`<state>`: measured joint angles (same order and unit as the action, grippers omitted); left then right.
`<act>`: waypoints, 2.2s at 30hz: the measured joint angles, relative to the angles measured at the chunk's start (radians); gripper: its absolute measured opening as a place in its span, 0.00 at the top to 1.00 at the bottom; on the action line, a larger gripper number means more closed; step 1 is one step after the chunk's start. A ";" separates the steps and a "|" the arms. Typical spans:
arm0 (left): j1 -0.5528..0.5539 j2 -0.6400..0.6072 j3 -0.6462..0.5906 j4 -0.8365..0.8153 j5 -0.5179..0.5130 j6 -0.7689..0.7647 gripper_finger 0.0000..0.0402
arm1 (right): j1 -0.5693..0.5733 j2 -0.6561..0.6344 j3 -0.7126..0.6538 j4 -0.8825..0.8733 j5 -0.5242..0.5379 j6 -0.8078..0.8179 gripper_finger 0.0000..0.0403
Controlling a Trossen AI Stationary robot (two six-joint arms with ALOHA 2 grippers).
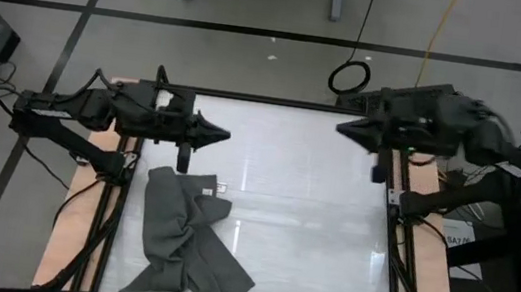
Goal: Roll towel into tight, uniform cylinder
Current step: Roll the gray towel
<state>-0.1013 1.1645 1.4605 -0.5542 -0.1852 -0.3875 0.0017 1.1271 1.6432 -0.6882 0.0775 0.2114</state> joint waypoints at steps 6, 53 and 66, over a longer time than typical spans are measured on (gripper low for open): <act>0.001 -0.005 0.000 -0.269 -0.026 -0.347 1.00 | 0.000 0.070 0.001 -0.059 -0.004 0.175 1.00; 0.158 0.127 -0.424 -0.557 0.200 -0.354 0.40 | 0.004 0.200 0.001 -0.021 0.000 0.417 1.00; 0.156 0.365 -0.438 -0.462 0.221 -0.380 0.36 | 0.006 0.200 0.001 -0.082 0.000 0.414 1.00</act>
<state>0.0547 1.5291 1.0222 -1.0165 0.0357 -0.7672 0.0082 1.3266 1.6447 -0.7702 0.0775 0.6258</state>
